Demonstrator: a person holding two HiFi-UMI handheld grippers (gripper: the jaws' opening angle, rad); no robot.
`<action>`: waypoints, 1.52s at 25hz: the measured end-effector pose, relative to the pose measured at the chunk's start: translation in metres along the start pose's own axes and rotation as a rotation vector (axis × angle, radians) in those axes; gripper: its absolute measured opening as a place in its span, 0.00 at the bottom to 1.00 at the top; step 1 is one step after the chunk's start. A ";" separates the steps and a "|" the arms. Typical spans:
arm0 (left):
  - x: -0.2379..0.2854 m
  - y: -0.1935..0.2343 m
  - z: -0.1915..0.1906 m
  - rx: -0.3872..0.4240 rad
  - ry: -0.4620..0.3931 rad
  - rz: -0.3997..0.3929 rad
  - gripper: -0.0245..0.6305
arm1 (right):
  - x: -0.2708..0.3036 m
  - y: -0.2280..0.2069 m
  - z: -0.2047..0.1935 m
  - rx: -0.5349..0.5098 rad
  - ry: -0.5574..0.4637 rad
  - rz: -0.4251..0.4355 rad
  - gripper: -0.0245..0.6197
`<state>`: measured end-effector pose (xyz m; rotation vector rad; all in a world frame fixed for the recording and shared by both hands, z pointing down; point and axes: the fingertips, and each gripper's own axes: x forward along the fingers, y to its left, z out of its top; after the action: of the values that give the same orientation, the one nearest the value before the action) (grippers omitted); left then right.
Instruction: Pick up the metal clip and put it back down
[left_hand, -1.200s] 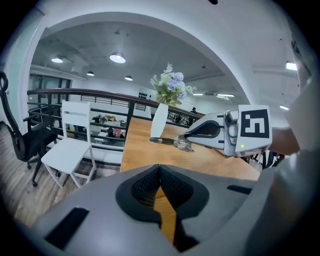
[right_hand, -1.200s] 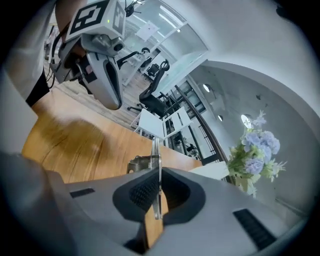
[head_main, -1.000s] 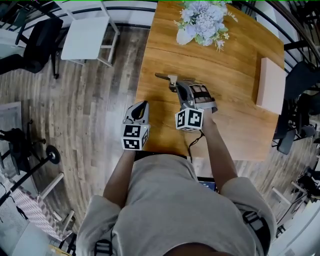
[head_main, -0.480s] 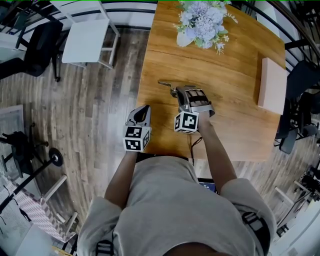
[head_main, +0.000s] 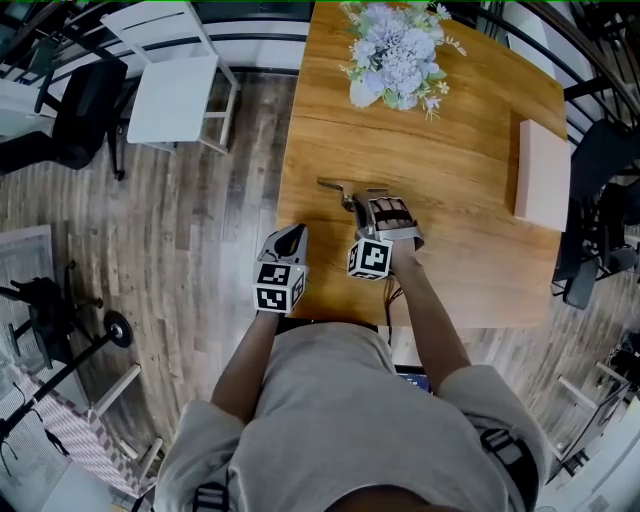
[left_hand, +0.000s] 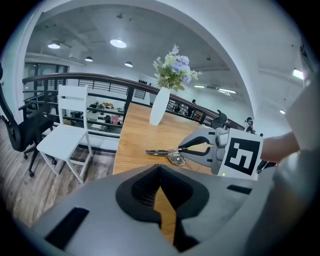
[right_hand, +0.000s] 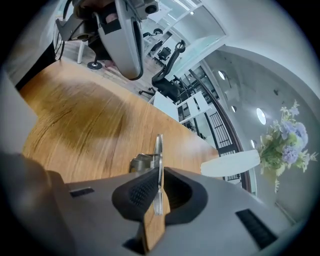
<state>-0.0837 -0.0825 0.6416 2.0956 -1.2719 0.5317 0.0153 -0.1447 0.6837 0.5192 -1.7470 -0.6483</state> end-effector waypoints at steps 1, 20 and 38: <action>0.000 -0.001 0.000 -0.005 0.003 -0.006 0.07 | 0.000 0.002 -0.001 0.004 0.004 0.006 0.09; 0.005 -0.012 0.011 0.068 0.029 -0.101 0.07 | -0.028 0.016 -0.016 0.632 -0.001 0.015 0.32; -0.036 -0.060 0.102 0.152 -0.151 -0.229 0.07 | -0.146 -0.050 0.004 1.429 -0.279 -0.230 0.08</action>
<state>-0.0444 -0.1093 0.5278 2.4098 -1.0809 0.3851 0.0500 -0.0880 0.5439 1.6532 -2.2358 0.5515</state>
